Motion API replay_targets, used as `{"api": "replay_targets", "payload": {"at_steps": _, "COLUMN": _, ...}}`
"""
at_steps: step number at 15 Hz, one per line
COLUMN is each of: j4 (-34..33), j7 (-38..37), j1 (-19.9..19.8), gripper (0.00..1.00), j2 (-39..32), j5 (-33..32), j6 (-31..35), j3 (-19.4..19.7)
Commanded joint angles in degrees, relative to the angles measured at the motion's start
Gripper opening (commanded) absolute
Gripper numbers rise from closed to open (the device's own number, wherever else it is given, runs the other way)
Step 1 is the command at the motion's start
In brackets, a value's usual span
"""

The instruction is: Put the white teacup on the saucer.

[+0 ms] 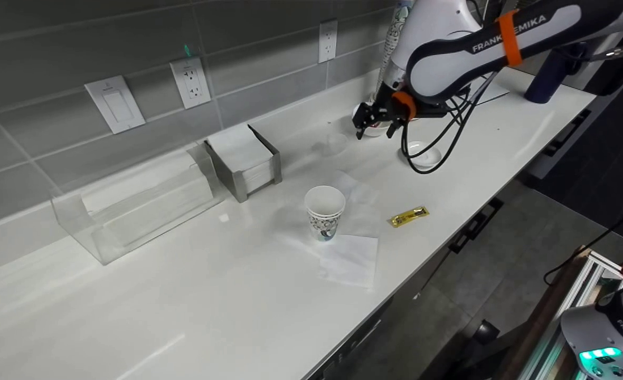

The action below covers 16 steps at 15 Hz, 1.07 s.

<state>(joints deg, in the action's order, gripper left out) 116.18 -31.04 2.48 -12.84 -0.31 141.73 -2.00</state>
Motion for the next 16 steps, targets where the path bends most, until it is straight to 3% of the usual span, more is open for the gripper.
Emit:
{"api": "replay_targets", "payload": {"at_steps": 1, "j4": -9.2, "j7": -4.0, "j1": 2.3, "gripper": 1.00, "j2": -7.6, "j5": 0.1, "j6": -0.4, "j3": 1.8}}
{"api": "replay_targets", "payload": {"at_steps": 3, "j4": -12.6, "j7": -4.2, "j1": 3.2, "gripper": 0.89, "j2": -11.1, "j5": -0.5, "j6": 0.0, "j3": 2.6}}
{"api": "replay_targets", "payload": {"at_steps": 4, "j4": -14.0, "j7": -4.2, "j1": 3.5, "gripper": 0.90, "j2": -12.5, "j5": -0.4, "j6": -0.1, "j3": 3.0}}
{"api": "replay_targets", "payload": {"at_steps": 6, "j4": -17.2, "j7": -4.0, "j1": 4.2, "gripper": 0.77, "j2": -15.4, "j5": -0.1, "j6": -0.5, "j3": 3.6}}
{"api": "replay_targets", "payload": {"at_steps": 7, "j4": -18.9, "j7": -3.8, "j1": 4.4, "gripper": 0.81, "j2": -17.0, "j5": 0.1, "j6": -0.4, "j3": 3.8}}
{"api": "replay_targets", "payload": {"at_steps": 14, "j4": -26.3, "j7": -4.5, "j1": 4.8, "gripper": 0.73, "j2": -23.6, "j5": 1.8, "j6": -1.3, "j3": 5.3}}
{"api": "replay_targets", "payload": {"at_steps": 16, "j4": -27.2, "j7": -4.7, "j1": 4.4, "gripper": 0.62, "j2": -24.5, "j5": 2.5, "j6": -1.5, "j3": 5.7}}
